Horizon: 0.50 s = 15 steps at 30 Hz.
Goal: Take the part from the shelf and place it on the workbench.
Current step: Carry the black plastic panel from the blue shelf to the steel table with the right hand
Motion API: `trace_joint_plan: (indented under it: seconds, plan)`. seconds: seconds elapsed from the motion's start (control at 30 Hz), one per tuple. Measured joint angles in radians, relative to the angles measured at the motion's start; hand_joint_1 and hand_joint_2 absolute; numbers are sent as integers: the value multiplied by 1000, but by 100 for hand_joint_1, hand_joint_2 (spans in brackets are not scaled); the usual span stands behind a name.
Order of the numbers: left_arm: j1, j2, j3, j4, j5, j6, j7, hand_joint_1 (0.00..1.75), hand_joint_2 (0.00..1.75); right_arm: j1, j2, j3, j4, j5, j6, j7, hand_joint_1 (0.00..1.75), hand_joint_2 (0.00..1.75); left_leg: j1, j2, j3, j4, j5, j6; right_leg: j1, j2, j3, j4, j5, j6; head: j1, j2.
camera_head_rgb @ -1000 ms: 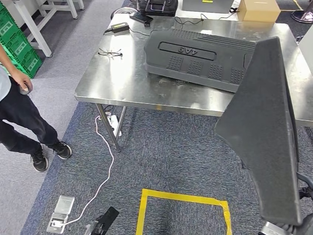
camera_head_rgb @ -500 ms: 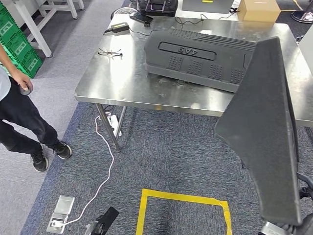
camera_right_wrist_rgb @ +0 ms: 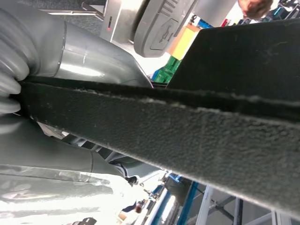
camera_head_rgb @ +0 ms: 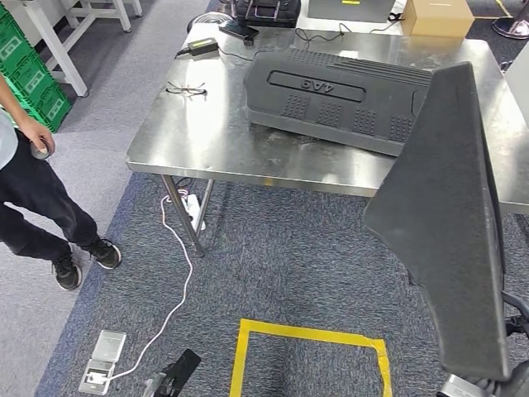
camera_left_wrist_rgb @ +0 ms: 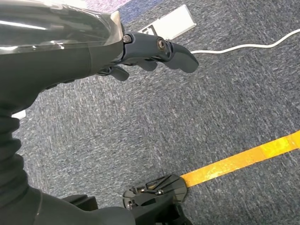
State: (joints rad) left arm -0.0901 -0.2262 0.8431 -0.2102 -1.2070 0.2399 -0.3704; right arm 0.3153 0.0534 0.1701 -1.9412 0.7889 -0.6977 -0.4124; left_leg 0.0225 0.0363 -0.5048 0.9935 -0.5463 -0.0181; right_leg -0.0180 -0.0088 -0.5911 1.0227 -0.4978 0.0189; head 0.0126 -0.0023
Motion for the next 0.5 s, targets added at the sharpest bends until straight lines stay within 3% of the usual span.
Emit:
trace_joint_plan:
  seconds: [0.5]
  plan:
    - [0,0,0,0,0,0,0,0,175,0,0,0,0,0,0,0,175,175,0,0,0,0,0,0,0,0,0,0,0,0,0,0]
